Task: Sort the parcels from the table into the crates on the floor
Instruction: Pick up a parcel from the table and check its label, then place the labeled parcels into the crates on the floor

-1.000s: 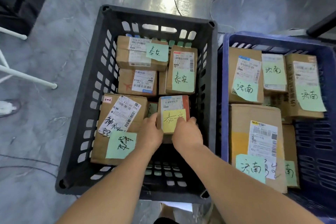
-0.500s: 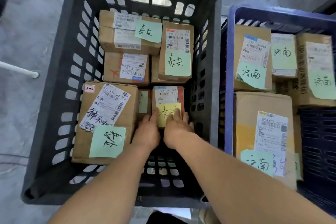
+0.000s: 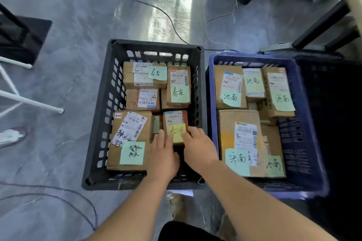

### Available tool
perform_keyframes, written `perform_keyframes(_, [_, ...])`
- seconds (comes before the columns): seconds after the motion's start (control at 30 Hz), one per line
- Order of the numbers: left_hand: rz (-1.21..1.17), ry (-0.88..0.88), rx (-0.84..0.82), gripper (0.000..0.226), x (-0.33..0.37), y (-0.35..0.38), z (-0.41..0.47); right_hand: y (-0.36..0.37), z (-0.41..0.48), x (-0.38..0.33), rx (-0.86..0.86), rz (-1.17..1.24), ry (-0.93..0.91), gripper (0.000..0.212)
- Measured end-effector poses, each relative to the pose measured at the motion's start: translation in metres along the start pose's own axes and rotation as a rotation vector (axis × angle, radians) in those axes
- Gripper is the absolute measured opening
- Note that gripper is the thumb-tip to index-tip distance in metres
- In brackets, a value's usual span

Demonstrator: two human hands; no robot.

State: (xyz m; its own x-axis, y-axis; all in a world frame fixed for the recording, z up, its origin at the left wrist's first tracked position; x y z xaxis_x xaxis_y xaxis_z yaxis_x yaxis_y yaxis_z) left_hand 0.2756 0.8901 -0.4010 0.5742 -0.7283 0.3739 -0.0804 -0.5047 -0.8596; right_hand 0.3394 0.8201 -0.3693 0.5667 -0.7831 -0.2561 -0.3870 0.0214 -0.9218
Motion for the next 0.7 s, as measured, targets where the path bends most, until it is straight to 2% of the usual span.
perform_keyframes(0.2, [0.193,0.171,0.082,0.065,0.056,-0.041,-0.052,-0.055,-0.060,0.018,0.076,-0.118,0.037,0.044])
perform_keyframes(0.33, [0.232,0.235,0.136,0.066,0.090,-0.052,-0.091,-0.088,-0.108,0.040,0.193,-0.176,0.077,0.041])
perform_keyframes(0.7, [0.338,0.445,0.228,0.069,0.188,-0.040,-0.231,-0.150,-0.285,0.102,0.504,-0.186,0.291,0.048])
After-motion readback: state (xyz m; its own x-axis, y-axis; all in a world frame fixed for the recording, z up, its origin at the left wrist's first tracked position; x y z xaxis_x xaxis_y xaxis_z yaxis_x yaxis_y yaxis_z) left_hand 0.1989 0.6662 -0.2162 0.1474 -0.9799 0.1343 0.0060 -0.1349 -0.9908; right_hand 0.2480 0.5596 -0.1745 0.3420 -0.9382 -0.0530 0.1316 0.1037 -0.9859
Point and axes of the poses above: each hand's wrist, its own z-axis towards the middle knuckle, its own y-axis out of the palm, x = y × z, the point moved 10 cm from there along z, towards the middle knuckle, and after that the axes turned 10 degrees about x, right-handed, at the moved point
